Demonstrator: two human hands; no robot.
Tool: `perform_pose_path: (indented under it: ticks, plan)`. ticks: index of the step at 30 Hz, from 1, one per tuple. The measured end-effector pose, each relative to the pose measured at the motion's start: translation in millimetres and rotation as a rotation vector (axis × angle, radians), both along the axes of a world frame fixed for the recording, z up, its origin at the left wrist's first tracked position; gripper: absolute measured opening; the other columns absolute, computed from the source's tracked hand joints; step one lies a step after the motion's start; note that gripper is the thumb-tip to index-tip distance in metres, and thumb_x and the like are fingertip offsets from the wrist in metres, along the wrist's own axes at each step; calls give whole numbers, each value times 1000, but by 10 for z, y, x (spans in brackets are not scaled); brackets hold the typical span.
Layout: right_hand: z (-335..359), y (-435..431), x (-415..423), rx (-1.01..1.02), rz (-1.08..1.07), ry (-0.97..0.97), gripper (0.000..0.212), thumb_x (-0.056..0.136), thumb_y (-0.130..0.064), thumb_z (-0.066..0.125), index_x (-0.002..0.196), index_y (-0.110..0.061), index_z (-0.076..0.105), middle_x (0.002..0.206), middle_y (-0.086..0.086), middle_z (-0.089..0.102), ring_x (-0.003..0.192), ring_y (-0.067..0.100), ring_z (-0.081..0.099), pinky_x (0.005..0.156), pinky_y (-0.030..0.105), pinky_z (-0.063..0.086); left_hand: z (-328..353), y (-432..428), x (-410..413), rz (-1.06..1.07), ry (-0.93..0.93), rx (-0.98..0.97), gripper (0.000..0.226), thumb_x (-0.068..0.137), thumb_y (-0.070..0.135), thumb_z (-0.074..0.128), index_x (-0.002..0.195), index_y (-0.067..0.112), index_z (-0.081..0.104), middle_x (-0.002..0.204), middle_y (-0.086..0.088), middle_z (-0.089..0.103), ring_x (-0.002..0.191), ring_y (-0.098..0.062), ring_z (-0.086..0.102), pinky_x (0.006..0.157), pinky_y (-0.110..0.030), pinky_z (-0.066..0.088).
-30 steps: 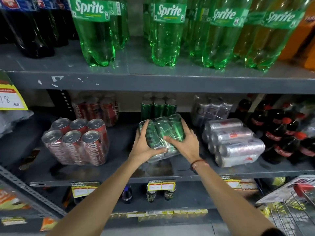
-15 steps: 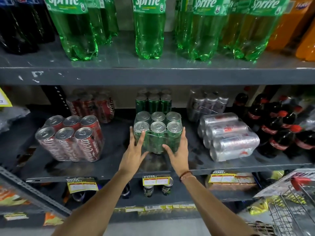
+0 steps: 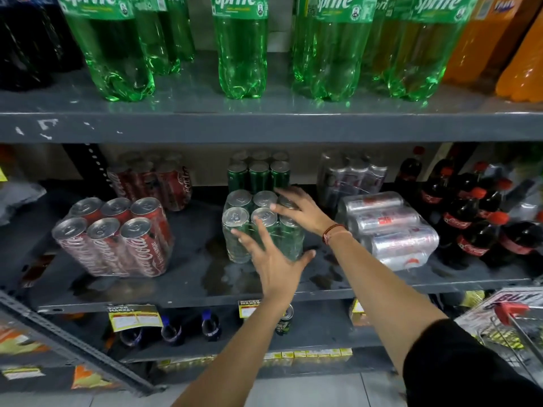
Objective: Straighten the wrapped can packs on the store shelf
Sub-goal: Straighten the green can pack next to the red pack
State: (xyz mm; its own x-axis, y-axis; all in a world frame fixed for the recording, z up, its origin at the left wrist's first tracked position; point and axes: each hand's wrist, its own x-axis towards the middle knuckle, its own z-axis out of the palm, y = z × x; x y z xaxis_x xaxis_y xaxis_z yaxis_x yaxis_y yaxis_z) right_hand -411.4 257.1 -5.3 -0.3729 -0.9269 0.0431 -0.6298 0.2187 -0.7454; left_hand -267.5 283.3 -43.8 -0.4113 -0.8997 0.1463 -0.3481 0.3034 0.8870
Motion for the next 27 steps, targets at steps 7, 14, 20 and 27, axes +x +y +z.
perform_pose_path:
  ticks: [7, 14, 20, 27]
  plan:
    - [-122, 246, 41, -88, -106, 136, 49, 88, -45, 58, 132, -24, 54, 124, 7, 46, 121, 26, 39, 108, 28, 22, 45, -424, -39, -3, -32, 34, 140, 49, 39, 90, 149, 21, -5, 148, -22, -34, 141, -37, -23, 115, -47, 5]
    - [-299, 464, 830, -266, -407, 162, 73, 83, -66, 31, 128, -15, 57, 109, 8, 44, 106, 26, 42, 91, 30, 36, 268, -1329, 325, -480, -283, -57, 118, 49, 28, 92, 146, 19, 26, 151, -4, 33, 138, -18, 33, 112, -24, 24]
    - [-265, 390, 1168, -244, -293, 158, 59, 88, -57, 38, 131, -20, 53, 105, 3, 41, 103, 24, 50, 81, 37, 50, 554, -1694, 427, -585, -488, -69, 95, 62, -1, 80, 142, 24, 37, 140, -5, 50, 128, -20, 46, 107, -33, 37]
    - [-40, 301, 368, -185, -378, 94, 63, 82, -52, 63, 134, -20, 48, 134, 16, 39, 130, 31, 33, 110, 44, 32, 376, -799, 411, -282, -302, 254, 140, 52, 32, 90, 148, 31, -13, 153, -15, -29, 145, -31, -2, 114, -42, 17]
